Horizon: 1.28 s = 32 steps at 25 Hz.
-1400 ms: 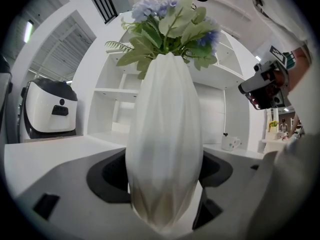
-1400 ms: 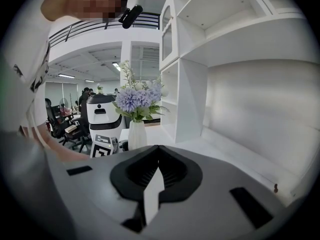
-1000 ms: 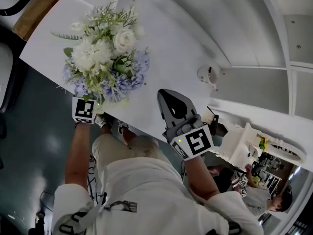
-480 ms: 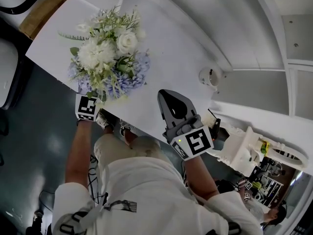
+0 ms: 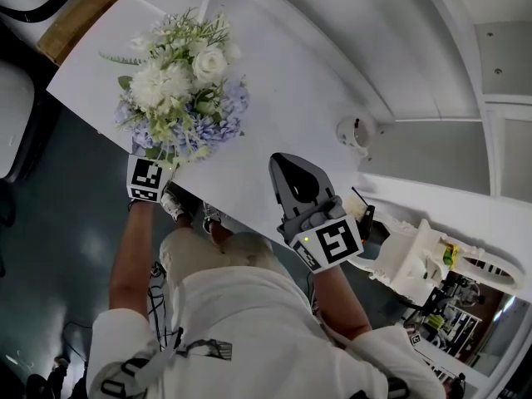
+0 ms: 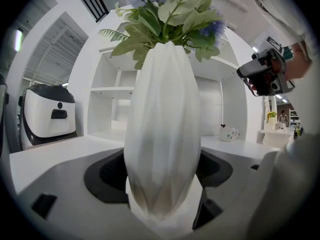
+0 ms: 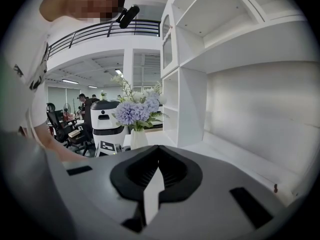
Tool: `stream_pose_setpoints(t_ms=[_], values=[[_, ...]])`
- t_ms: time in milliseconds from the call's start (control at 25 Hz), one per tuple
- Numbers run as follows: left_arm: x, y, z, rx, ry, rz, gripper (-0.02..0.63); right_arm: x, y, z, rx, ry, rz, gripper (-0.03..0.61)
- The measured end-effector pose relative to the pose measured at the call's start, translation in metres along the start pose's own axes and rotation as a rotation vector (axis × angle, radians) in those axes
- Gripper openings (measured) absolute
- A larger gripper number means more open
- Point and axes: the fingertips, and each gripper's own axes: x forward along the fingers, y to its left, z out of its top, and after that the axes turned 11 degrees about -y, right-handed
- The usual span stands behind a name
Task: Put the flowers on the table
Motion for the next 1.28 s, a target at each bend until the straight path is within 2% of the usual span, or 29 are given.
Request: stream_pose_setpoints(t_ms=[80,160,320,640,920,1080,1280], values=[[-0.002,-0.001,-0.001,-0.003,-0.008,-0.002,0.384,-0.003,-0.003,0.000,0.002,-0.004,0.001,0.011],[-0.004,-0.004,-0.005,0.001,0.001,0.000,0.446,-0.006,-0.004,0.001,0.004,-0.010,0.005,0.011],[-0.015,-0.005,-0.007,0.016,0.030,0.042,0.479,-0.008,-0.003,0.004,0.008,-0.030,0.030,0.011],[-0.063,0.016,-0.001,0.025,0.099,0.202,0.480,-0.007,0.003,0.023,0.003,-0.093,0.096,0.011],[-0.095,0.008,0.024,0.018,0.119,0.261,0.480,-0.016,0.001,0.026,0.021,-0.122,0.116,0.011],[-0.115,0.004,0.027,-0.017,0.159,0.313,0.479,-0.020,0.003,0.027,0.036,-0.141,0.129,0.011],[-0.139,0.006,0.038,-0.066,0.170,0.396,0.476,-0.026,0.004,0.031,0.082,-0.173,0.145,0.011]])
